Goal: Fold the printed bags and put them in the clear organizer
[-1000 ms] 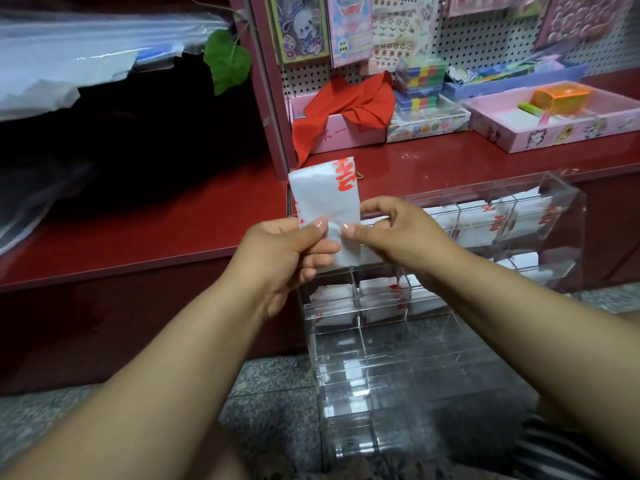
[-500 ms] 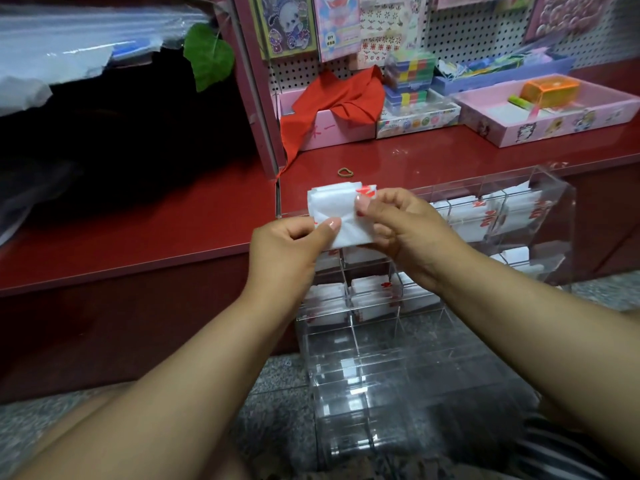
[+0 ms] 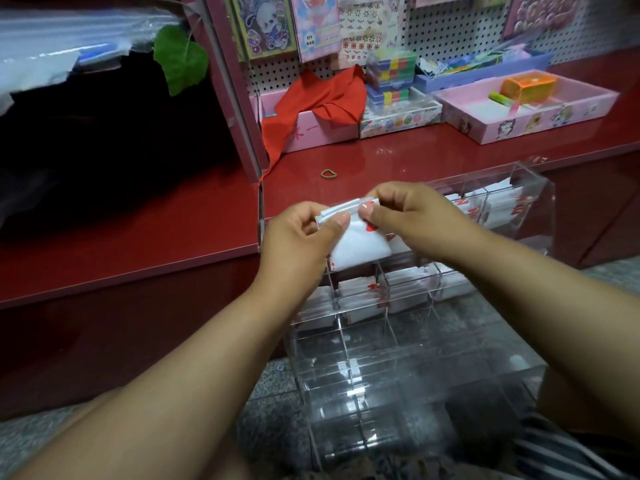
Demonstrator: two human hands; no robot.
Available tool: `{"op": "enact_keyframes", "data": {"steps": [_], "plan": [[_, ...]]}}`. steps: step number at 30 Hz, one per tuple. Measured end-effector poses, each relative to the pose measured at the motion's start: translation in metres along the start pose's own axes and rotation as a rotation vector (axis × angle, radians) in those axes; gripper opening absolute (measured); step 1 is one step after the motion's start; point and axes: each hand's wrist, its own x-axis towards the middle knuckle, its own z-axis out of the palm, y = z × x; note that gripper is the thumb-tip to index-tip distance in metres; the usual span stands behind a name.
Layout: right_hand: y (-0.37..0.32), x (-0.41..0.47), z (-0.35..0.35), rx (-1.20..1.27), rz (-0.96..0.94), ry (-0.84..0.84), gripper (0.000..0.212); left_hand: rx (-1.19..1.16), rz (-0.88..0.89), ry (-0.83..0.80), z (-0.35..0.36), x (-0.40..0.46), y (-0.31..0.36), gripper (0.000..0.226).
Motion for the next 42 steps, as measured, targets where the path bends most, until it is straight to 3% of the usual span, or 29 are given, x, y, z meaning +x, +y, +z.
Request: {"op": "enact_keyframes", "data": {"steps": [4, 8, 13, 18, 25, 30, 42], "plan": [[0.0, 0.0, -0.031, -0.154, -0.047, 0.009, 0.019, 0.157, 0.107, -0.087, 0.01, 0.009, 0.005, 0.03], [0.006, -0.003, -0.06, -0.321, -0.068, 0.015, 0.008, 0.288, 0.184, -0.131, 0.032, 0.023, 0.006, 0.014], [0.021, -0.01, -0.105, -0.69, -0.071, -0.007, 0.016, 0.467, 0.211, -0.258, 0.078, 0.039, 0.012, 0.005], [0.044, -0.014, -0.144, -0.891, -0.074, 0.097, 0.005, 0.542, 0.226, -0.276, 0.132, 0.05, 0.007, 0.01], [0.094, -0.031, -0.17, -0.924, 0.037, 0.234, 0.015, 0.598, 0.199, -0.323, 0.19, 0.044, -0.015, 0.015], [0.116, -0.037, -0.174, -0.951, 0.143, 0.282, 0.009, 0.582, 0.11, -0.352, 0.213, 0.044, -0.032, 0.018], [0.151, -0.034, -0.158, -1.053, 0.373, 0.144, 0.012, 0.72, 0.029, -0.481, 0.229, 0.042, -0.063, 0.02]]}}
